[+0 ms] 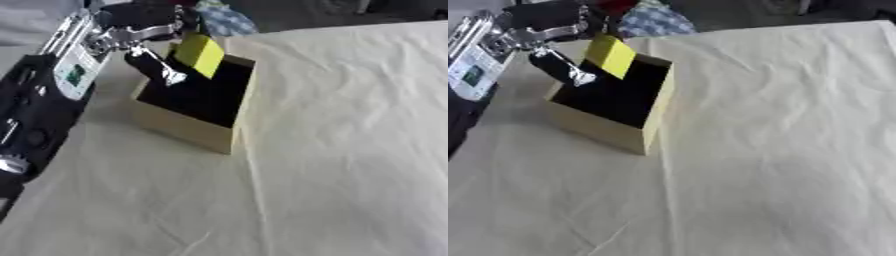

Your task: Pick up objects on the table and place them in the box.

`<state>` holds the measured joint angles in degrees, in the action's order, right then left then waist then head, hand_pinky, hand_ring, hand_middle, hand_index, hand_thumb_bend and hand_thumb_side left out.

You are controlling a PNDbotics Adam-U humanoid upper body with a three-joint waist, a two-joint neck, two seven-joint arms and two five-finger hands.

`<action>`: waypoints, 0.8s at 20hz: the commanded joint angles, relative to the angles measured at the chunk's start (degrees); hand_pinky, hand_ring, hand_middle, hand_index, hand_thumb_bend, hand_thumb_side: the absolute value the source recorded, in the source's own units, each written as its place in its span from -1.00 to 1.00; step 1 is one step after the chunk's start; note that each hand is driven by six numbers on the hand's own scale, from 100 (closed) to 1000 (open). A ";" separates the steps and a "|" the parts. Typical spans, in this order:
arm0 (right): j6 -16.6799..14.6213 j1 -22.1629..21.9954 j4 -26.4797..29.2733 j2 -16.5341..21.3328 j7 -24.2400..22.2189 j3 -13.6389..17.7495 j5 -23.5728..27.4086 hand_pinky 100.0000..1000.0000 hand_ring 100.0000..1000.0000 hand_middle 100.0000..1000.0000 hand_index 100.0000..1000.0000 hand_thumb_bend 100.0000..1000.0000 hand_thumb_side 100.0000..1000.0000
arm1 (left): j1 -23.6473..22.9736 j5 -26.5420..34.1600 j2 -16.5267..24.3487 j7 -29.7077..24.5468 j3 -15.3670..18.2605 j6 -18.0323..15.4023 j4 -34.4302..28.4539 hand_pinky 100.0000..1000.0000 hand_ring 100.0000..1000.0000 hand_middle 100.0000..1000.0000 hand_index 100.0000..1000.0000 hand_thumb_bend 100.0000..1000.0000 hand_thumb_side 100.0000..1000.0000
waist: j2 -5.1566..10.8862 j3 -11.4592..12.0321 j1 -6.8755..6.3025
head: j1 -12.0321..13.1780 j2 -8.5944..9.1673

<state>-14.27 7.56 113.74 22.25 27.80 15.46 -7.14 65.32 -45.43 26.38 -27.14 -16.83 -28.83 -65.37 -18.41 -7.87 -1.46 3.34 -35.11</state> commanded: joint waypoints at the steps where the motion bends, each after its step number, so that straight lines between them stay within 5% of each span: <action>1: -0.04 0.34 0.85 0.66 -0.15 0.39 0.40 0.10 0.24 -0.11 0.31 -1.00 0.79 | 0.78 -2.70 0.10 0.35 0.30 -1.68 0.33 0.33 0.57 0.50 0.62 -1.00 -0.70 | 0.89 -0.23 0.08 | -0.29 0.44; 4: 0.01 0.37 0.85 0.46 -0.12 0.46 0.43 0.09 0.24 -0.11 0.31 -1.00 0.79 | 0.69 -4.91 -0.17 1.21 0.43 -2.66 0.93 0.42 0.65 0.58 0.71 -0.94 -0.67 | 0.88 -0.30 -0.02 | -0.45 0.37; 9: 0.06 0.38 0.85 0.30 -0.12 0.53 0.45 0.09 0.24 -0.11 0.31 -1.00 0.79 | 0.53 -9.98 0.15 1.90 0.16 -1.18 1.18 0.58 0.78 0.69 0.80 -0.54 -0.50 | 0.86 -0.35 -0.15 | -0.56 0.03; 13: 0.05 0.39 0.85 0.24 -0.12 0.57 0.49 0.09 0.24 -0.11 0.31 -1.00 0.79 | 0.08 -16.02 -0.52 3.57 0.27 -1.19 1.97 0.66 0.86 0.77 0.87 -0.48 -0.15 | 0.84 -0.28 -0.11 | -0.72 -0.31; 16: 0.05 0.35 0.85 0.24 -0.13 0.61 0.51 0.10 0.24 -0.11 0.31 -1.00 0.79 | -0.05 -17.55 -0.74 4.70 0.49 -1.67 2.56 0.72 0.92 0.79 0.88 -0.45 -0.07 | 0.91 -0.18 -0.06 | -0.92 -0.54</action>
<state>-14.16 7.57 113.74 21.49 27.74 15.50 -6.93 64.43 -62.13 25.06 -23.14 -16.81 -30.41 -62.52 -18.48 -8.07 -1.74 2.63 -35.23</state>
